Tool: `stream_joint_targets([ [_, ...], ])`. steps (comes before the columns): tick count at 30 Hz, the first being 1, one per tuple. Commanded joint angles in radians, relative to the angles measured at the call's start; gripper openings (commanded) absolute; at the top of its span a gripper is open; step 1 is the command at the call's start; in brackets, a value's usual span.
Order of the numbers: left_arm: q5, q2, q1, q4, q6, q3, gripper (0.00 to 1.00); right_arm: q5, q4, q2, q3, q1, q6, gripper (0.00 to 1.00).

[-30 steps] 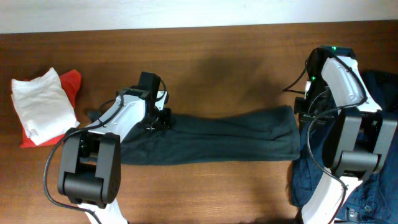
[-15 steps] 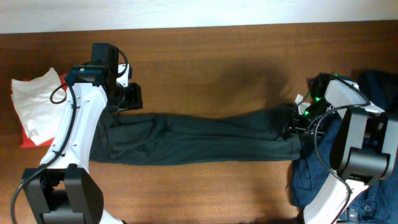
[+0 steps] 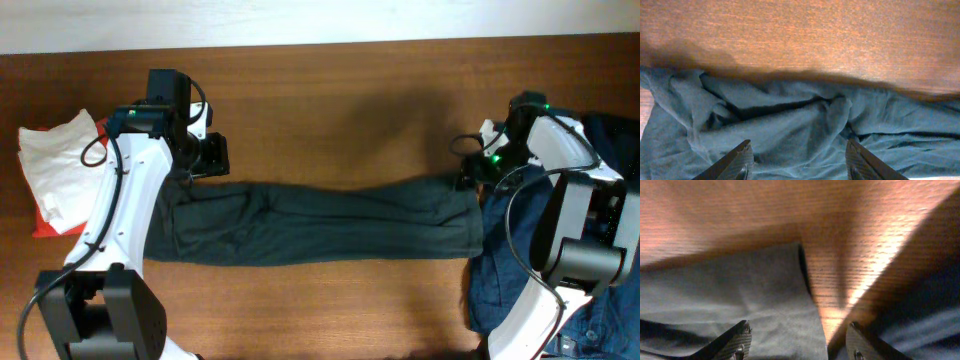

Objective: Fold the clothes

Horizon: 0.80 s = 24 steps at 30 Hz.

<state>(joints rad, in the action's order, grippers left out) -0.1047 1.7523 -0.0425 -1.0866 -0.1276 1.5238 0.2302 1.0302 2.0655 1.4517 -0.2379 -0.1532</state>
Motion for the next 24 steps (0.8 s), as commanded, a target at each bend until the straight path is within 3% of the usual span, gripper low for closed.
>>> stream_joint_targets([
  [1,0.0,0.003,0.005,0.0,0.002,-0.002,0.59,0.003,-0.021,0.002,-0.082,0.003,0.004,0.66],
  [6,0.0,0.003,0.005,0.0,0.002,-0.002,0.59,-0.021,0.151,0.002,-0.12,0.002,0.004,0.64],
  [10,-0.003,0.003,0.004,-0.003,0.002,-0.002,0.59,0.023,0.099,0.002,-0.12,0.003,0.004,0.54],
  [14,-0.003,0.003,0.004,-0.003,0.002,-0.002,0.6,0.029,0.05,0.002,-0.12,0.033,0.004,0.53],
  [15,-0.003,0.003,0.004,-0.003,0.002,-0.002,0.6,0.027,0.038,0.002,-0.12,0.055,0.004,0.48],
  [18,-0.003,0.003,0.005,-0.015,0.002,-0.002,0.6,0.019,0.043,0.002,-0.121,0.076,0.004,0.09],
  [19,-0.003,0.003,0.005,-0.027,0.002,-0.002,0.6,0.007,0.053,0.002,-0.12,0.073,0.005,0.04],
  [22,0.032,0.003,0.005,-0.086,0.002,-0.002,0.6,-0.258,0.108,0.002,-0.073,0.072,0.141,0.04],
  [24,0.05,0.003,0.005,-0.109,0.002,-0.002,0.6,-0.278,0.195,0.001,0.039,0.074,0.193,0.04],
])
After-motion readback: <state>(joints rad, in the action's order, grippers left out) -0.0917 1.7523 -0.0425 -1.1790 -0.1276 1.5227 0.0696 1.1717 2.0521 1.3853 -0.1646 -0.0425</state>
